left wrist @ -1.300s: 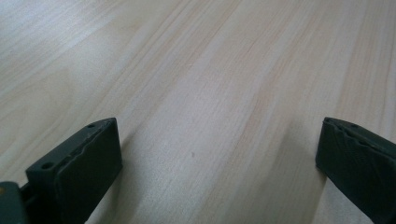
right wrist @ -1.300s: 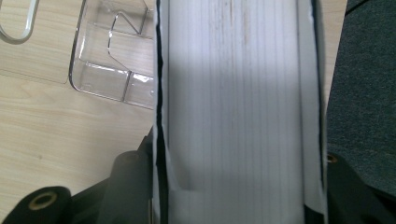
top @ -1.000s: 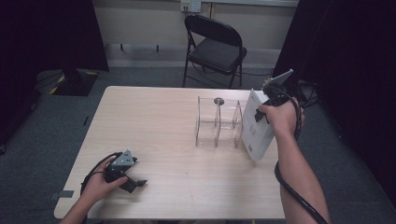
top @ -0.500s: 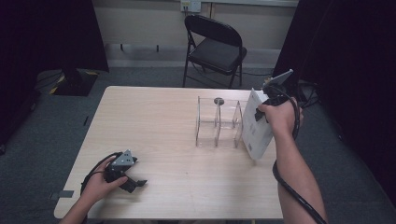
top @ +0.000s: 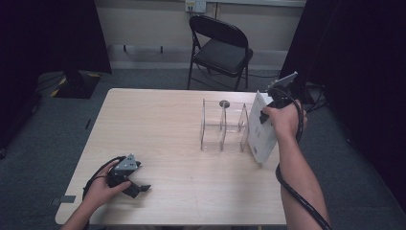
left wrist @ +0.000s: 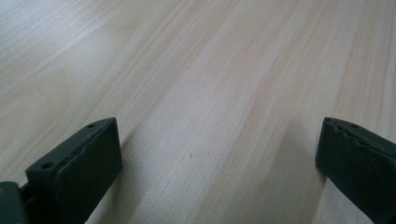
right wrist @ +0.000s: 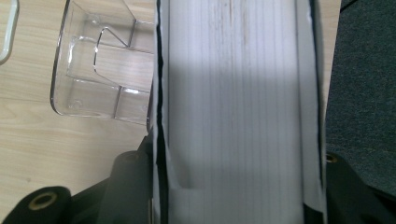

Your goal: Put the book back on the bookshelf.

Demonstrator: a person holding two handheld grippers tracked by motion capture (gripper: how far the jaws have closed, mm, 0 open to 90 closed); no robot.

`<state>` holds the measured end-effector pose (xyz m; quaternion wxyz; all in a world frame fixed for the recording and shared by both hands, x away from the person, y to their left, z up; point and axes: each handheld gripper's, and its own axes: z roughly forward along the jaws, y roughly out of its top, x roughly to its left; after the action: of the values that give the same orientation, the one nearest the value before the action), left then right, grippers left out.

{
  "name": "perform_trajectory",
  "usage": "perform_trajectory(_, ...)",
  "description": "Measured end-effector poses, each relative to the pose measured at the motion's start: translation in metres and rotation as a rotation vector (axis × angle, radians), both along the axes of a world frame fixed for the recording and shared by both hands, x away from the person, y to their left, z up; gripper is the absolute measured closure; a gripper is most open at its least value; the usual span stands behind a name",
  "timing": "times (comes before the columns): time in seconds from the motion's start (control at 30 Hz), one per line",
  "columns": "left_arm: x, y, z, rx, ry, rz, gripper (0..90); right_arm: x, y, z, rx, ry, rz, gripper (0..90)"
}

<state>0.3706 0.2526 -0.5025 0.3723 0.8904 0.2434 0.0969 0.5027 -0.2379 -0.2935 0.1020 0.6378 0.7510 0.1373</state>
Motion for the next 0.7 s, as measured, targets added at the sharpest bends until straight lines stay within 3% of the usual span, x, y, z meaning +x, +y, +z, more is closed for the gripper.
perform_trajectory(0.7, 0.0, 0.0, 0.0, -0.003, 0.0, -0.006, 0.0, 0.012, 0.011, 0.001, -0.003, -0.014, 0.009, 52.6)
